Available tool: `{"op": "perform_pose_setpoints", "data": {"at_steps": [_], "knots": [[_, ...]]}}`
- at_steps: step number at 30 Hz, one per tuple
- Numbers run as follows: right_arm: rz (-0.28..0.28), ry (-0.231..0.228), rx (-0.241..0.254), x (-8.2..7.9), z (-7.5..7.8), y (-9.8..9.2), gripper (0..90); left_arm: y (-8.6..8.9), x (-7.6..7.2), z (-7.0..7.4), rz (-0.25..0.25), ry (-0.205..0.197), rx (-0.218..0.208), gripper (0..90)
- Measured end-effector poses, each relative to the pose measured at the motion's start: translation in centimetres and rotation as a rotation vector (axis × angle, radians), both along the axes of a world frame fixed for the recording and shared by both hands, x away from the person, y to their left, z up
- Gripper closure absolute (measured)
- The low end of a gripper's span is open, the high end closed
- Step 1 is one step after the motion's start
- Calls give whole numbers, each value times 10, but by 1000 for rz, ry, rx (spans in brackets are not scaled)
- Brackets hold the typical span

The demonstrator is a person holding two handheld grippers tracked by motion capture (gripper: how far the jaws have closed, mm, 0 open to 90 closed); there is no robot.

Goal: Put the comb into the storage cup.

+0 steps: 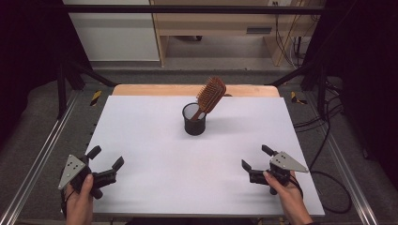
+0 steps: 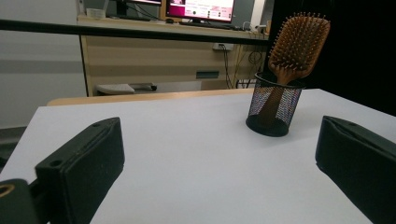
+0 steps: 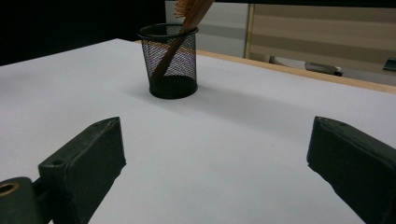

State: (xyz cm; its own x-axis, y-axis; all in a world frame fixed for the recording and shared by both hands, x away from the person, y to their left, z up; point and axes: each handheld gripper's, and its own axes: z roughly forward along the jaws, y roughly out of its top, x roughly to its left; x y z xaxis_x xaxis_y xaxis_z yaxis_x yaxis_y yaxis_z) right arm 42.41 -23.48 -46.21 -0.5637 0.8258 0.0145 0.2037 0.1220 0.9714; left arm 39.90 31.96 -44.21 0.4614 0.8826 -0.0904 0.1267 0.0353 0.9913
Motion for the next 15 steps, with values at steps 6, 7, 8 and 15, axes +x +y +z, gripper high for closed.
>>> {"op": "perform_pose_setpoints", "data": {"at_steps": [6,7,8,15], "knots": [[19,4,-29,7,-2,6,37,-4,0,-1,-3,14,-15,16],[24,5,-32,9,-2,8,36,-4,0,-1,-4,14,-18,16],[28,7,-36,10,-2,10,35,-5,0,-1,-4,12,-19,16],[46,7,-69,19,-3,20,34,-7,0,0,-4,7,-17,16]]}}
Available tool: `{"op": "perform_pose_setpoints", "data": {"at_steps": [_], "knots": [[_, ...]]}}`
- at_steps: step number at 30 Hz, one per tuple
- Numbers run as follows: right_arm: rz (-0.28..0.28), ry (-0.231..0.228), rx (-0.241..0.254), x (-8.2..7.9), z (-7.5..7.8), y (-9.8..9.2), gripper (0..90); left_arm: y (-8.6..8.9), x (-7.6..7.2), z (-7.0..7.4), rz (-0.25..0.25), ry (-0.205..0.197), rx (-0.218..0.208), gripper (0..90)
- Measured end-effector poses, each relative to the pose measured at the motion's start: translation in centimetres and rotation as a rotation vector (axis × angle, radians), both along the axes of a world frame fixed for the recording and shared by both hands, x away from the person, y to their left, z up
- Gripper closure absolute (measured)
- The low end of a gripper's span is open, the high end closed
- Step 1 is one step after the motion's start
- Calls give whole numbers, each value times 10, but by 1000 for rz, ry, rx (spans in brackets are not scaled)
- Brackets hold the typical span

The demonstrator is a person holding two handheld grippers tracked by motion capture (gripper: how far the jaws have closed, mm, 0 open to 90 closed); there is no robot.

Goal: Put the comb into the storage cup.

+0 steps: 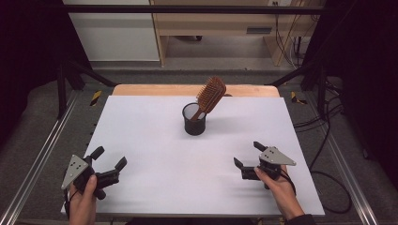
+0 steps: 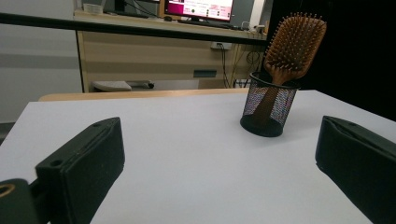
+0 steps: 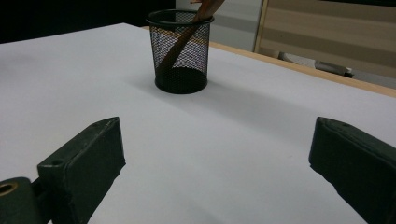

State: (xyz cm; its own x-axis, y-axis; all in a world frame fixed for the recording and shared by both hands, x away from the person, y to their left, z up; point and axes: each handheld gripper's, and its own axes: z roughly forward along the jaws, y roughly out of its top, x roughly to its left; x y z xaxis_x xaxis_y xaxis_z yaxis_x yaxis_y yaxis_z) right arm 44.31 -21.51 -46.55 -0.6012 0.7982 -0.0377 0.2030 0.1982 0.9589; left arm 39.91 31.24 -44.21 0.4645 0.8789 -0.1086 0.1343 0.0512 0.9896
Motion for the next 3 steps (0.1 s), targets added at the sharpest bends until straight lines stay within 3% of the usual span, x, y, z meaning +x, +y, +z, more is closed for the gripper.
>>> {"op": "perform_pose_setpoints", "data": {"at_steps": [3], "knots": [[8,1,-4,1,0,2,37,0,1,1,2,-2,1,16]]}}
